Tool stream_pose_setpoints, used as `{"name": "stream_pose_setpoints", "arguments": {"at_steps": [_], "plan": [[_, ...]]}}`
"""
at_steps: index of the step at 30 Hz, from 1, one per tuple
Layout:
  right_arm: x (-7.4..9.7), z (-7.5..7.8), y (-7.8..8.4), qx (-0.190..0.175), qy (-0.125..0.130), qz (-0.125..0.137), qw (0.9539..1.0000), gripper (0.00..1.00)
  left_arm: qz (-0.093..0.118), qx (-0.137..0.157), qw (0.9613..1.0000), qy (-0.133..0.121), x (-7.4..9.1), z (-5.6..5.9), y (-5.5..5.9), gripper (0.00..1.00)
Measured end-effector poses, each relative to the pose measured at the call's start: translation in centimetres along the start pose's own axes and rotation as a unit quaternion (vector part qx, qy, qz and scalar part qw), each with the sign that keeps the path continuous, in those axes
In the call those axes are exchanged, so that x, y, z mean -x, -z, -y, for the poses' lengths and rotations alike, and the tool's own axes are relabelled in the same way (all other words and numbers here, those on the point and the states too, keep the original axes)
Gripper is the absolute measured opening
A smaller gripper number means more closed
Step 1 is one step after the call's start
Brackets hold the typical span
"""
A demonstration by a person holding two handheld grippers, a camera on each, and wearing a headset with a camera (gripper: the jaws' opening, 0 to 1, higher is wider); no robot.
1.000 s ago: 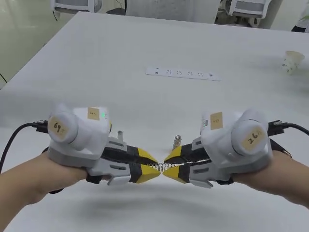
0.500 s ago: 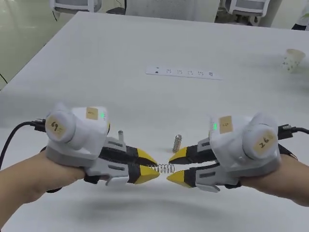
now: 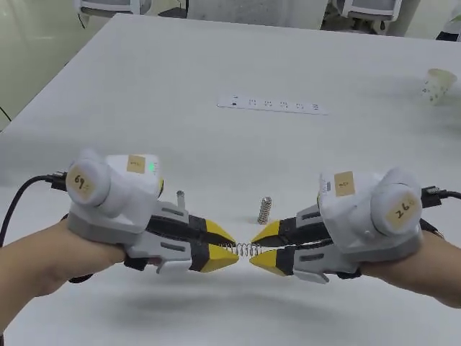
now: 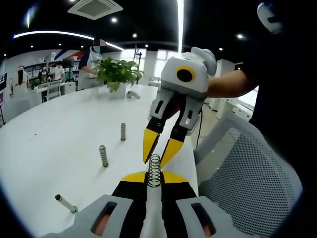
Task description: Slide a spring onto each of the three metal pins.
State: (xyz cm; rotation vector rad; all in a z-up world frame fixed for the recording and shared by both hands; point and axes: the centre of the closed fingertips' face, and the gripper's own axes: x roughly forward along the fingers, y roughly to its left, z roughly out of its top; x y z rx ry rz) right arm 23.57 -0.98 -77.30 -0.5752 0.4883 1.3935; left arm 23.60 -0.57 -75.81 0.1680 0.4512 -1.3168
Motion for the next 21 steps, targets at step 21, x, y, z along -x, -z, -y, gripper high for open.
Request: {"name": "stream_pose_setpoints", "arguments": {"at_steps": [21], "plan": [[0.8, -0.5, -1.8, 0.051, -0.003, 0.017, 0.9985, 0.07, -0.017, -0.003, 0.9998, -0.001, -0.2, 0.1, 1.1, 0.02]]}}
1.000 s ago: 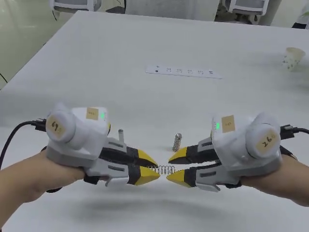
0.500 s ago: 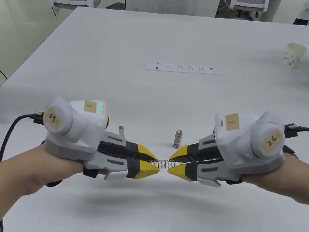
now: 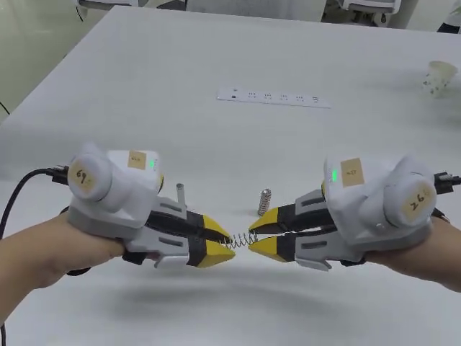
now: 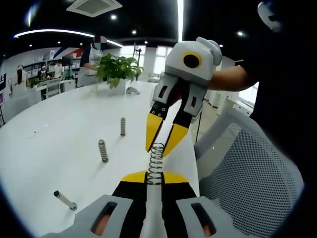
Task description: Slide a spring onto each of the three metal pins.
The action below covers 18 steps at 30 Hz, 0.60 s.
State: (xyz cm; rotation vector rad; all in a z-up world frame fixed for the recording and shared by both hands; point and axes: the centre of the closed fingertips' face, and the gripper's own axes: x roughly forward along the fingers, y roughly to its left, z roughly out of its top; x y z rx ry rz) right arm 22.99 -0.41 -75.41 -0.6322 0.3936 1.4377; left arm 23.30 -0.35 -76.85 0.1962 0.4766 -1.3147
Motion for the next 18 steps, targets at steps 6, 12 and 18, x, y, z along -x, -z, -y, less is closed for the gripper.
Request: {"name": "stream_pose_setpoints", "arguments": {"at_steps": [6, 12, 18], "plan": [[0.0, -0.2, -1.7, 0.003, -0.007, 0.022, 0.9997, 0.07, -0.008, -0.007, 0.9999, -0.003, -0.2, 0.0, 0.3, 0.02], [-0.5, -0.5, -2.4, 0.003, -0.01, 0.03, 0.9995, 0.08, -0.012, -0.012, 0.9999, -0.001, -0.3, 0.2, 0.5, 0.02], [-0.7, -0.4, -3.8, -0.002, -0.008, 0.051, 0.9987, 0.08, -0.006, -0.012, 0.9999, 0.002, -0.8, 0.6, 0.0, 0.02]]}}
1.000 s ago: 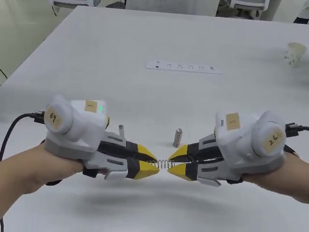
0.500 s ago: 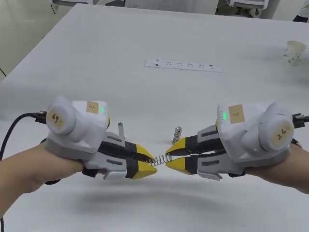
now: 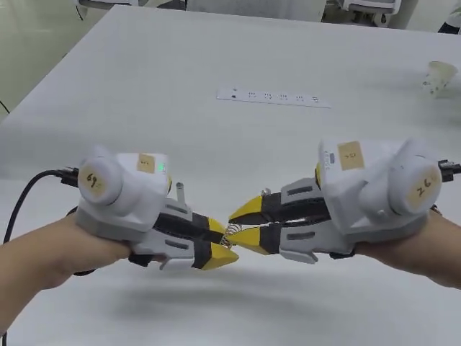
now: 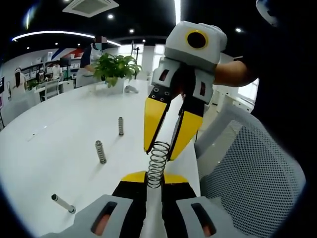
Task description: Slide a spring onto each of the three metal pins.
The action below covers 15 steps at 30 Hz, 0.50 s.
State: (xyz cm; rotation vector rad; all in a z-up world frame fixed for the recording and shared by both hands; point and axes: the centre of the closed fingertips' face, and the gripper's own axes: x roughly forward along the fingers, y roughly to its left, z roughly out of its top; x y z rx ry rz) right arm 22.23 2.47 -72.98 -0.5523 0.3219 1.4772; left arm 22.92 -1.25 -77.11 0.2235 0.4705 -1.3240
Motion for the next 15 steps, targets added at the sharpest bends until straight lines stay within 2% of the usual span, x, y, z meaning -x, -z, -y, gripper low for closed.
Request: {"name": "stream_pose_setpoints", "arguments": {"at_steps": [6, 15], "plan": [[-0.24, -0.1, -0.49, 0.011, -0.001, 0.004, 0.9999, 0.08, 0.005, -0.002, 1.0, 0.005, -0.18, 0.38, -0.35, 0.02], [-0.46, -0.3, -0.48, 0.01, -0.005, 0.004, 0.9999, 0.08, -0.005, -0.006, 1.0, 0.004, 0.29, 0.33, 0.23, 0.02]]}}
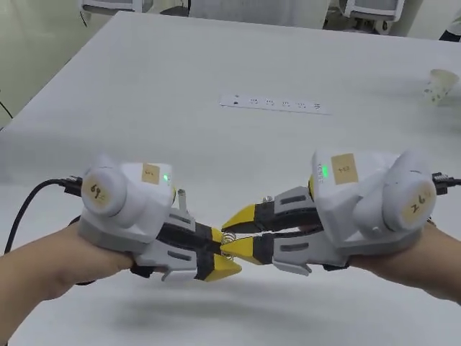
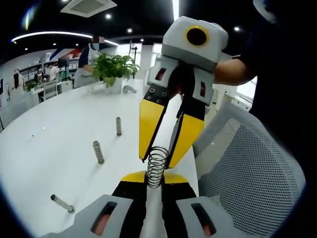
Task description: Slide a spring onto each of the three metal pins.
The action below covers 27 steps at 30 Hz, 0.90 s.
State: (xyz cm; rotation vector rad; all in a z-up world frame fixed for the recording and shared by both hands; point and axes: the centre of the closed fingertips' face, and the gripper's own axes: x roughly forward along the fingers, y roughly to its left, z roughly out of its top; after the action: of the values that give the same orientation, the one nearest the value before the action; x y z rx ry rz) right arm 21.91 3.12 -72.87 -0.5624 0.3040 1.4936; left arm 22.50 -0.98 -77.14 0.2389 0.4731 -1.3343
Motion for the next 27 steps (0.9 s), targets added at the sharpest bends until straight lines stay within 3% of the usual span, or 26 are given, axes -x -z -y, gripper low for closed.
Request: {"name": "stream_pose_setpoints", "arguments": {"at_steps": [27], "plan": [[0.16, 0.22, -0.4, -0.025, 0.006, 0.01, 0.9996, 0.11, 0.015, 0.014, 0.9998, -0.003, 0.5, -0.2, -0.33, 0.02]]}}
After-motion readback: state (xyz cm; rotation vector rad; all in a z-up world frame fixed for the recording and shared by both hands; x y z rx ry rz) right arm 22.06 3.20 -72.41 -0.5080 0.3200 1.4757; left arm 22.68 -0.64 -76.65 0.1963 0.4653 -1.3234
